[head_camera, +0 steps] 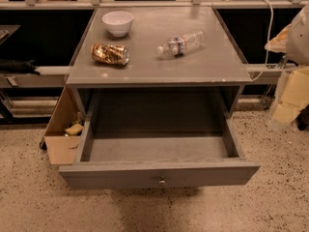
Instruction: Place orange can into top drawer
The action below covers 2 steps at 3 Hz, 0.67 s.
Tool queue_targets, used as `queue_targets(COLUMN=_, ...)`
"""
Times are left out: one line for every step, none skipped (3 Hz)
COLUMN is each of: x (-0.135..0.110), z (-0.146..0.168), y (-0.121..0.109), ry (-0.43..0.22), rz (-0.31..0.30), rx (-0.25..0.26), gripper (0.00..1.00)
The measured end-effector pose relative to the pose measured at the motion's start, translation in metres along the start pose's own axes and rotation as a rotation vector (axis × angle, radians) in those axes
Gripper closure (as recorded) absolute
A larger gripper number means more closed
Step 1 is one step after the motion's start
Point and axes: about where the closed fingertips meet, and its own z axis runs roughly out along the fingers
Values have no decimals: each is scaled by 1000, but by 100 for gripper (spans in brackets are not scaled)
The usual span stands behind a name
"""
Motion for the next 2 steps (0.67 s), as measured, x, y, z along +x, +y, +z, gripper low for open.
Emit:
queue_targets(x=0, z=0, y=0, ry=0, rz=0, rx=0, gripper=0)
queue_targets(x=-27, z=4, y=-21, ry=-93, rz=15, rx=-15, gripper=0)
